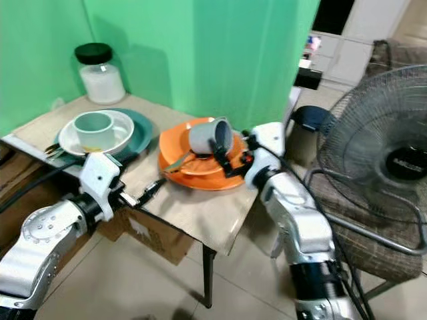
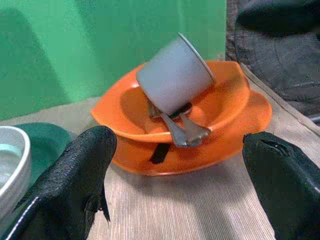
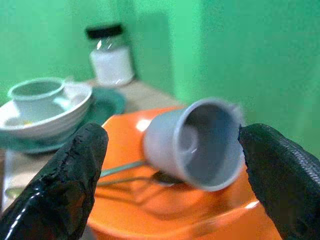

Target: Setting the table

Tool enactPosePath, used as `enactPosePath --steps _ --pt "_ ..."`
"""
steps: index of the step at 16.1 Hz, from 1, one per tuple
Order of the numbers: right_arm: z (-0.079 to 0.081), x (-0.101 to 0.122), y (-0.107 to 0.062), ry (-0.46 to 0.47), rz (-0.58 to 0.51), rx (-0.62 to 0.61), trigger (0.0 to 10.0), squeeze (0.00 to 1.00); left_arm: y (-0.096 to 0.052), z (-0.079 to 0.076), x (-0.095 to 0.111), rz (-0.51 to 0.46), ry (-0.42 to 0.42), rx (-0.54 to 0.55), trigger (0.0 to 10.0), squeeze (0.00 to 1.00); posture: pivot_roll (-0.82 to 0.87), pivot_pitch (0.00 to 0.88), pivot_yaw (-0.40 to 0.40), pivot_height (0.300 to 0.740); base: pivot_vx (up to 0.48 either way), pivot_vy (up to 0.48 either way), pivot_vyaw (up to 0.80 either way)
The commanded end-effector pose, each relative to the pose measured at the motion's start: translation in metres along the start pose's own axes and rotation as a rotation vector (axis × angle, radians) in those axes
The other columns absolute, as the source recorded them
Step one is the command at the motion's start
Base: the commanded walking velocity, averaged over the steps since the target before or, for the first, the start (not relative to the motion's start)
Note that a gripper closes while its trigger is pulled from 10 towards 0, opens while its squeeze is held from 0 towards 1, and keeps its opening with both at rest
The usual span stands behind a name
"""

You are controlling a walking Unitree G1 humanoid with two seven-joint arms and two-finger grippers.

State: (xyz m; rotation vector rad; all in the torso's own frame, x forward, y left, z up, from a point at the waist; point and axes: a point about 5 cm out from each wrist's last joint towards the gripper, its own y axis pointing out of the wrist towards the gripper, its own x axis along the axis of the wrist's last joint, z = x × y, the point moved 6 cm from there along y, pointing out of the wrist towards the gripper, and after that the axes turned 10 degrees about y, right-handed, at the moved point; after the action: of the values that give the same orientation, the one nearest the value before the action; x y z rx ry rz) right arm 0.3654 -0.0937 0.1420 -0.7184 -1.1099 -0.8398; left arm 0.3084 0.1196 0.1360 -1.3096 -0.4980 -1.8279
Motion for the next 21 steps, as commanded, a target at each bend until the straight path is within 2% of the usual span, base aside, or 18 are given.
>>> enactPosePath --steps 1,3,5,10,15,16,17,18,19,20,21 --pt "-0.002 -0.005 0.006 -0.021 0.031 -0.001 10.0 1.00 0.004 0.005 0.006 -0.013 0.013 -0.001 10.0 1.00 0.03 0.000 -0.010 0.740 0.000 0.000 0.00" --pt "-0.007 -0.008 0.020 -0.018 0.055 -0.028 10.0 1.00 0.009 0.011 0.008 -0.021 0.014 0.019 10.0 1.00 0.03 0.000 -0.014 0.740 0.000 0.000 0.00" --pt "-0.009 -0.008 0.028 -0.007 0.054 -0.041 10.0 1.00 0.012 0.011 0.009 -0.026 0.008 0.014 10.0 1.00 0.04 0.001 -0.015 0.740 0.000 0.000 0.00" --pt "-0.008 -0.006 0.061 0.042 0.040 -0.063 10.0 1.00 0.010 -0.003 0.003 -0.004 -0.003 -0.092 10.0 1.00 0.03 0.014 -0.016 0.740 0.000 0.000 0.00" --pt "-0.017 -0.009 0.069 0.066 0.059 -0.134 10.0 1.00 0.004 -0.014 0.000 0.003 -0.004 -0.142 10.0 1.00 0.04 0.015 -0.024 0.740 0.000 0.000 0.00" --pt "-0.020 -0.011 0.070 0.077 0.066 -0.149 10.0 0.84 0.003 -0.017 0.001 0.000 -0.003 -0.156 10.0 0.69 0.04 0.015 -0.024 0.740 0.000 0.000 0.00" --pt "-0.022 -0.013 0.070 0.091 0.072 -0.157 10.0 0.04 0.003 -0.018 0.002 -0.003 -0.002 -0.162 10.0 0.36 0.04 0.015 -0.024 0.740 0.000 0.000 0.00" --pt "-0.021 -0.015 0.070 0.114 0.073 -0.144 10.0 0.00 0.003 -0.018 0.003 -0.005 -0.001 -0.163 10.0 0.02 0.04 0.015 -0.023 0.740 0.000 0.000 0.00" --pt "-0.020 -0.016 0.071 0.128 0.073 -0.134 4.0 0.00 0.004 -0.018 0.002 -0.004 0.000 -0.162 10.0 0.00 0.04 0.014 -0.022 0.740 0.000 0.000 0.00" --pt "-0.020 -0.017 0.071 0.133 0.070 -0.127 0.0 0.00 0.004 -0.019 0.003 -0.005 0.002 -0.162 10.0 0.00 0.04 0.014 -0.023 0.740 0.000 0.000 0.00" --pt "-0.019 -0.017 0.071 0.136 0.069 -0.123 0.0 0.00 0.004 -0.019 0.003 -0.005 0.002 -0.163 10.0 0.00 0.04 0.014 -0.023 0.740 0.000 0.000 0.00"
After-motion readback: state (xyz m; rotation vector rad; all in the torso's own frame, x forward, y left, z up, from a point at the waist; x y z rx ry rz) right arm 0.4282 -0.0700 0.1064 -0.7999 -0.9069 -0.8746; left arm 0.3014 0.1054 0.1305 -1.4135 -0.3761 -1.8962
